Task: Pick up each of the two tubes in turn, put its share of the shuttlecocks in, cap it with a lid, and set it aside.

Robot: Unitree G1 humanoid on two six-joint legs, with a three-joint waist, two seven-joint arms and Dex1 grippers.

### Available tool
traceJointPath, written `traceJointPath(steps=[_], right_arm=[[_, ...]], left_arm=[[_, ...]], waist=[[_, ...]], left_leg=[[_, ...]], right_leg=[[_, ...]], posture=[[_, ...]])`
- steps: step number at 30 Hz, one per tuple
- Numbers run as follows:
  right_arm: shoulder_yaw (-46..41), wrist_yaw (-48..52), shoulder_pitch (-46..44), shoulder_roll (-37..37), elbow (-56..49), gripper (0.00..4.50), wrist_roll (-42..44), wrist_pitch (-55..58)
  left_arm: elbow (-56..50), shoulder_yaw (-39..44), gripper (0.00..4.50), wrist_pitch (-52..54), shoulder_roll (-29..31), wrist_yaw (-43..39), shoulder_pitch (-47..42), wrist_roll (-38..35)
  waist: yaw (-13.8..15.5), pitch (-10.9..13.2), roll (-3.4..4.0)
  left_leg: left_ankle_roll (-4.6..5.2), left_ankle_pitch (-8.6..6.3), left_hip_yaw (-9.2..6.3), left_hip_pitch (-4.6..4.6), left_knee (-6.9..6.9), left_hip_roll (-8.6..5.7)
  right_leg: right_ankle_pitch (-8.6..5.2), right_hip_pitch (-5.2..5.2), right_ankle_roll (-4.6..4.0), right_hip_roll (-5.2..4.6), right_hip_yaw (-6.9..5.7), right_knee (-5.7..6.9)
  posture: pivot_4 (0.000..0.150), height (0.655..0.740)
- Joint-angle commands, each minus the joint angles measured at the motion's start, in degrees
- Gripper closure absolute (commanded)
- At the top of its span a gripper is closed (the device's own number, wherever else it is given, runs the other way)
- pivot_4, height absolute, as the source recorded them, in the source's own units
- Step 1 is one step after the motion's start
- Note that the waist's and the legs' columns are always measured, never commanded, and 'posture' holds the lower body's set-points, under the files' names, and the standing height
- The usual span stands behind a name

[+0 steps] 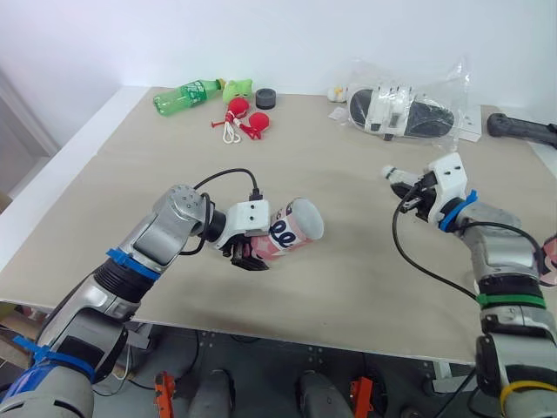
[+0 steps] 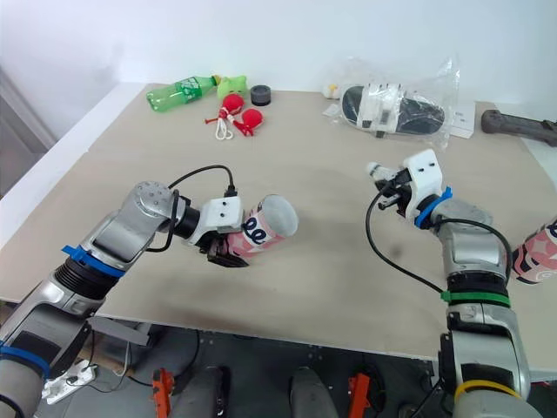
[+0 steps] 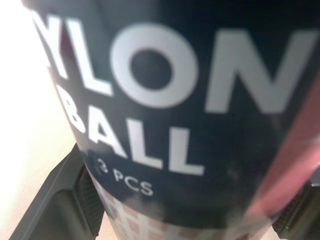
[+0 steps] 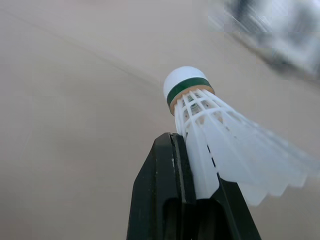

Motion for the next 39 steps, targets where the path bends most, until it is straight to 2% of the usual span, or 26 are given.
traceJointPath(steps=[1,7,10,19,33,34,35,39], right_arm=[[0.04,10.11,-2.83,-6.97,-20.81,4.43,9.69,9.85],[3.41,14.1,-6.75,-10.9,-35.65,4.43,17.38,20.23],[7.65,15.55,-6.74,-12.09,-39.93,4.43,16.19,21.06],[14.81,16.25,-6.28,-14.25,-39.83,4.43,7.41,16.42],[16.0,18.09,-6.52,-12.82,-42.33,4.43,8.32,16.59],[16.35,18.25,-6.71,-12.42,-42.35,3.8,8.34,16.47],[16.57,18.37,-6.84,-12.14,-42.34,3.66,8.28,16.39],[16.42,18.12,-7.16,-11.18,-42.0,1.72,8.11,16.06]], left_arm=[[-0.3,-0.85,0.85,-0.17,-0.39,-0.21,0.36,-0.08],[-0.11,-0.86,0.85,-0.14,-1.03,0.29,0.33,-0.14],[-0.25,-0.77,0.85,0.0,-1.16,0.46,0.46,-0.22],[0.19,-0.65,0.85,-0.25,-1.3,0.5,0.3,-0.1],[0.26,-0.69,0.85,-0.41,-1.47,0.5,0.34,-0.05],[0.33,-0.7,0.85,-0.45,-1.53,0.52,0.25,-0.03],[0.39,-0.71,0.85,-0.5,-1.56,0.52,0.19,0.0],[0.24,-0.6,0.85,-0.45,-1.42,0.47,0.25,0.02]], waist=[[-0.07,0.01,0.09],[-0.03,0.08,-0.09],[0.04,0.08,-0.09],[0.13,0.09,-0.1],[0.16,0.09,-0.11],[0.16,0.09,-0.11],[0.17,0.09,-0.11],[0.21,0.09,-0.11]], left_leg=[[0.0,0.0,0.0,-0.01,0.0,-0.04],[0.0,0.0,-0.06,0.22,-0.01,0.01],[0.0,0.0,-0.05,0.18,0.03,-0.02],[0.0,0.0,-0.05,0.16,0.02,-0.04],[-0.01,0.0,-0.05,0.14,0.02,-0.04],[0.0,0.0,-0.05,0.14,0.02,-0.05],[0.0,0.0,-0.05,0.14,0.02,-0.05],[-0.01,0.0,-0.05,0.13,0.03,-0.06]], right_leg=[[0.0,-0.01,0.0,-0.04,0.0,0.0],[-0.15,0.22,0.12,-0.02,-0.09,-0.01],[-0.15,0.2,0.13,-0.06,-0.07,-0.02],[-0.17,0.17,0.15,-0.09,-0.09,-0.02],[-0.18,0.16,0.16,-0.1,-0.09,-0.03],[-0.18,0.17,0.17,-0.1,-0.09,-0.03],[-0.18,0.17,0.17,-0.1,-0.09,-0.03],[-0.18,0.17,0.17,-0.12,-0.09,-0.03]], posture=[[0.15,0.74],[0.15,0.74],[0.15,0.74],[0.15,0.74],[0.15,0.74],[0.15,0.74],[0.15,0.74],[0.15,0.74]])
